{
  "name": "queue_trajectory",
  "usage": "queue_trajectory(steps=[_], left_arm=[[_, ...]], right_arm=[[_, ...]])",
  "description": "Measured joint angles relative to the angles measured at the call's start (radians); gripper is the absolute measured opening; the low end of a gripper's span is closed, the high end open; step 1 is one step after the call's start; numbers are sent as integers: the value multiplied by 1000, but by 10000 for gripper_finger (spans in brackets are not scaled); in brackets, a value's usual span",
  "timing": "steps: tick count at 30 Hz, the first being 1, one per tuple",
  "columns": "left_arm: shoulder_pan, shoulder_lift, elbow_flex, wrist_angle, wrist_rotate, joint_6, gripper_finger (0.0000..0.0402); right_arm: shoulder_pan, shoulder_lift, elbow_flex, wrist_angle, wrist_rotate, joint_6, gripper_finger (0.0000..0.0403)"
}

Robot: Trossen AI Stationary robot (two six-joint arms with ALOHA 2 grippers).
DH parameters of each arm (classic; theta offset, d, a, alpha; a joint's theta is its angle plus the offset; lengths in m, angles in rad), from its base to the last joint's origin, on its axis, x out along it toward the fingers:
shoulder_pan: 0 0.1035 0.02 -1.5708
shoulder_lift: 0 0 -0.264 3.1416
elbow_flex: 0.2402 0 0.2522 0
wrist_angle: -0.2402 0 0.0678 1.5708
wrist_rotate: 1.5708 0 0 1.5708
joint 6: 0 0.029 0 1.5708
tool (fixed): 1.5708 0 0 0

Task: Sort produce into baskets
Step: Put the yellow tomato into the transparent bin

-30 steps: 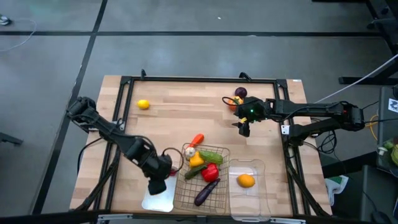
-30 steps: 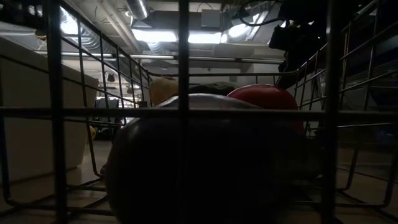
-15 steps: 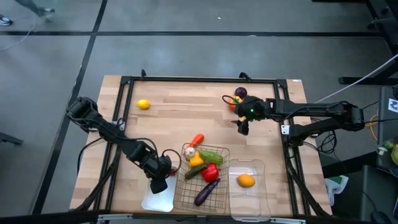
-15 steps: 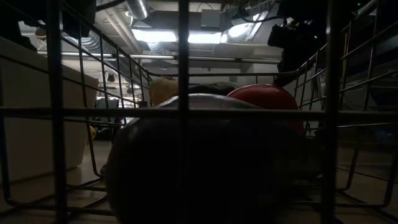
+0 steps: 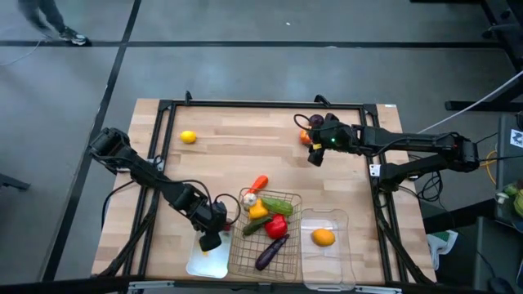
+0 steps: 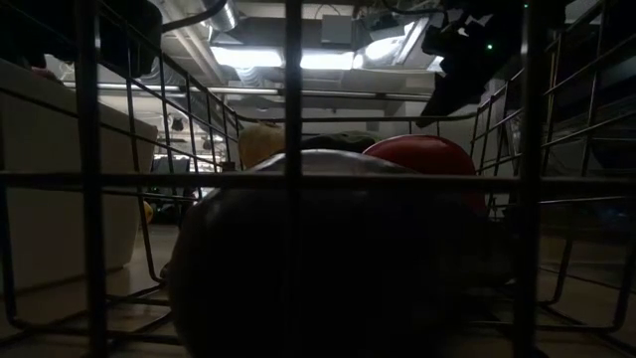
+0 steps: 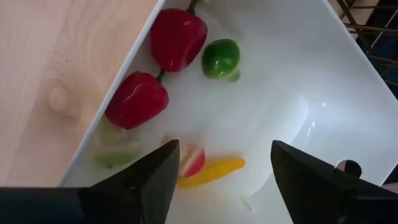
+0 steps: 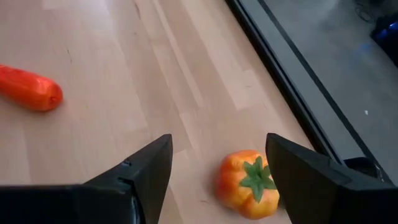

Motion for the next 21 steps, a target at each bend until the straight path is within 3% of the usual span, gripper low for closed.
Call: queue_trajectory(steps=[11,21], left_arm=[[-2,0,0,0,0,0,248],[-2,0,0,-1,0,-6,249]], right_arm=[[0,0,0,1,-20,-10,257],[0,0,0,4,-132,-91,257]])
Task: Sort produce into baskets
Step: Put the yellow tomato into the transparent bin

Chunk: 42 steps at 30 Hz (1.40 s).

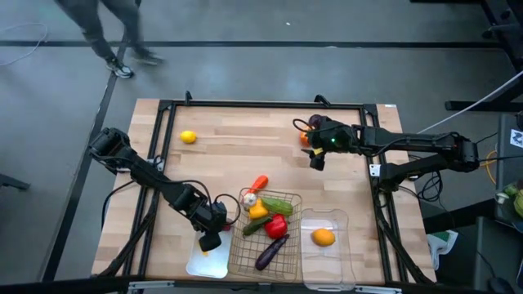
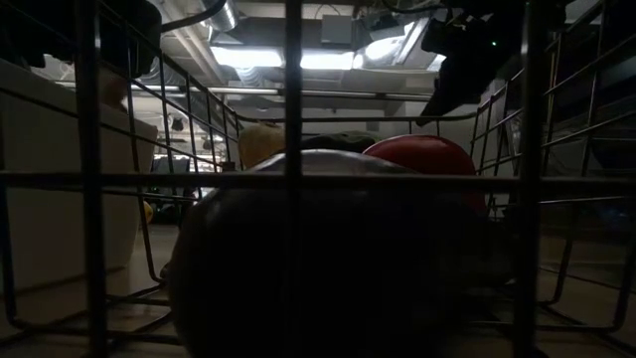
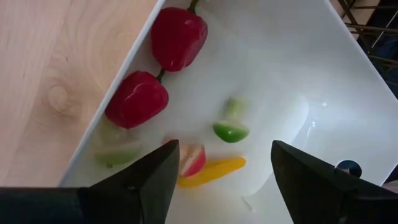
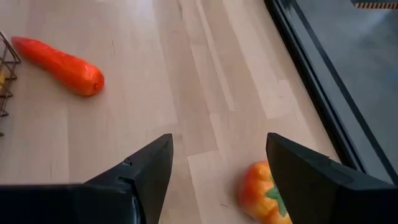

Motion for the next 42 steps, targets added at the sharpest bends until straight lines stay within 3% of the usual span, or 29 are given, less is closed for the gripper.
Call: queue_trajectory(steps=[10,18,20,26,29,33,37,42], left_arm=[[0,0,0,0,0,-2,249],[0,0,0,0,0,-2,249],[0,0,0,0,0,-2,249],[0,0,0,0,0,-3,249],[0,0,0,0,0,-3,249],[0,0,0,0,-1,-3,249],[0,0,0,0,-3,-3,249],[0,0,0,0,-27,-2,249]], right_arm=[[0,0,0,0,8,-6,270],[0,0,0,-2,25,-6,382],[0,0,0,-3,84,-4,394],[0,0,0,4,381,-2,362],[0,0,0,3,441,-32,357],[-19,0,0,5,429,-64,356],[-88,0,0,30,381,3,356],[-224,0,0,72,234,80,356]])
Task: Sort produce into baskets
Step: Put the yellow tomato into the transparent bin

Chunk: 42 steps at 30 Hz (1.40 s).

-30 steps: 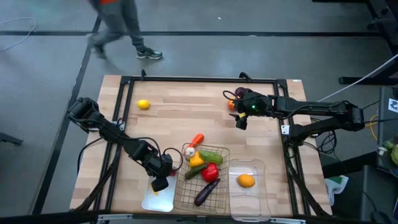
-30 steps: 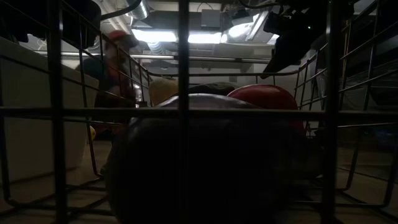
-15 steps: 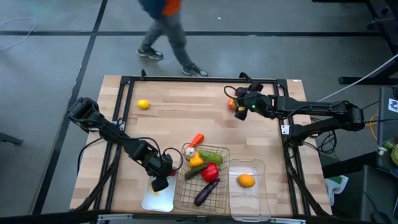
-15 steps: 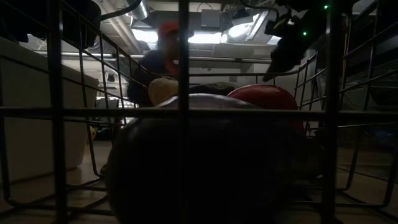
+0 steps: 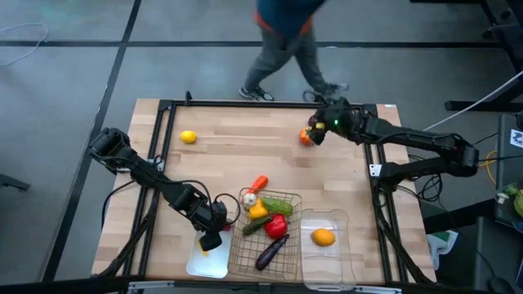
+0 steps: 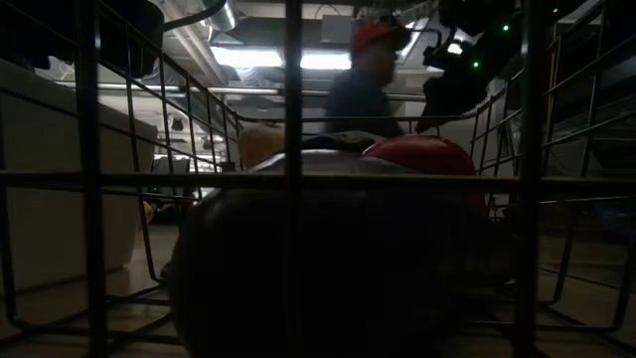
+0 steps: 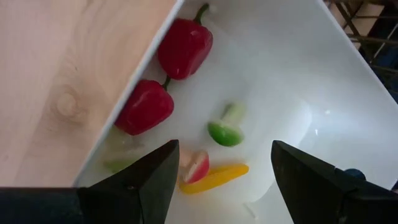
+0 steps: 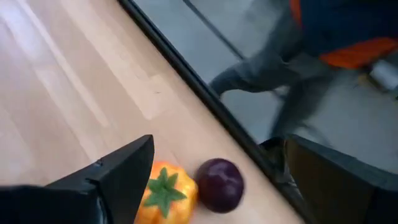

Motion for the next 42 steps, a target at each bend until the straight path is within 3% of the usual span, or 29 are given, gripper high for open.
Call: queue_trajectory(steps=[4,13,19,24,32,42], left_arm=[[0,0,0,0,-19,0,249],[0,0,0,0,-20,0,249],[0,0,0,0,-20,0,249],[0,0,0,-1,-20,4,249],[0,0,0,-2,-21,3,249],[0,0,0,-2,-20,2,249]], right_arm=[[-109,0,0,1,-172,120,356],[-175,0,0,13,-114,257,356],[-177,0,0,22,-276,297,356],[-178,12,1,24,-285,329,356],[-224,178,88,-57,-460,359,356],[-234,394,257,-318,-477,299,356]])
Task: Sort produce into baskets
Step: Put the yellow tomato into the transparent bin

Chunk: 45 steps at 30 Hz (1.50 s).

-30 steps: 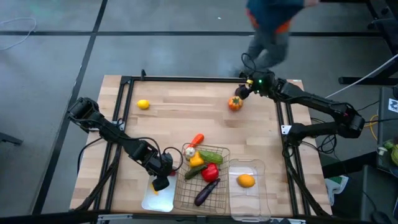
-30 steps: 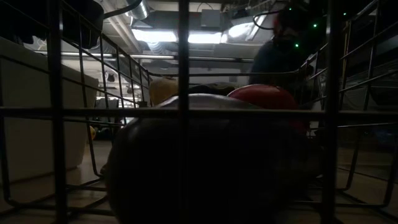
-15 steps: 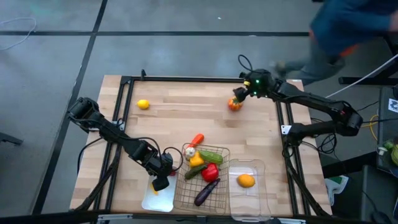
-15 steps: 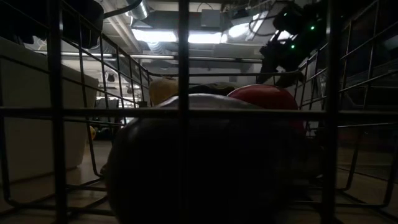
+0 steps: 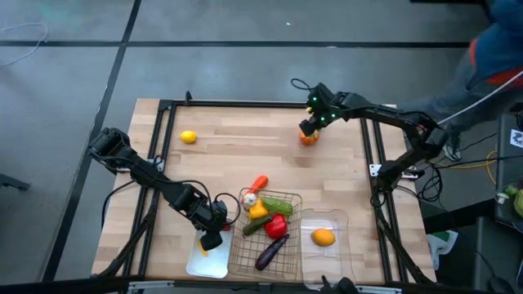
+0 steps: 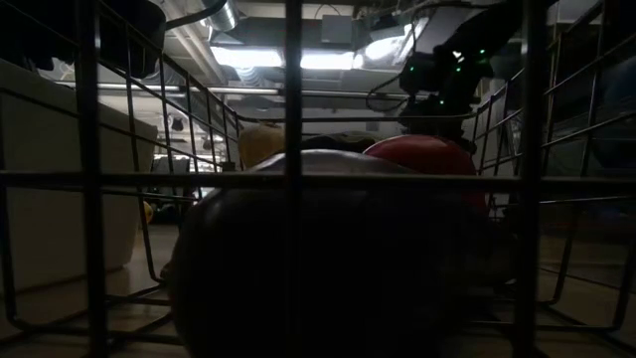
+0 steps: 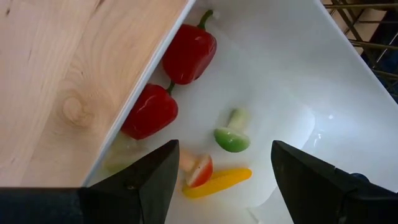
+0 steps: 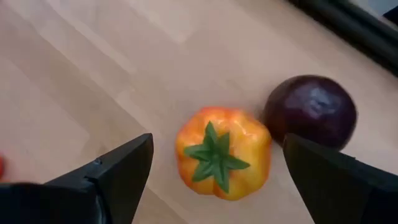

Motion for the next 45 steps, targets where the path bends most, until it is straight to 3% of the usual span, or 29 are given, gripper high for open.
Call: queue_trajectory(steps=[9,26,45], left_arm=[[0,0,0,-1,0,0,249],[0,0,0,-2,-7,0,249],[0,0,0,-2,-8,1,249]], right_arm=[[0,50,4,-17,-9,-12,356],[0,52,4,-38,-33,-313,356],[0,104,3,-40,-18,-321,356]])
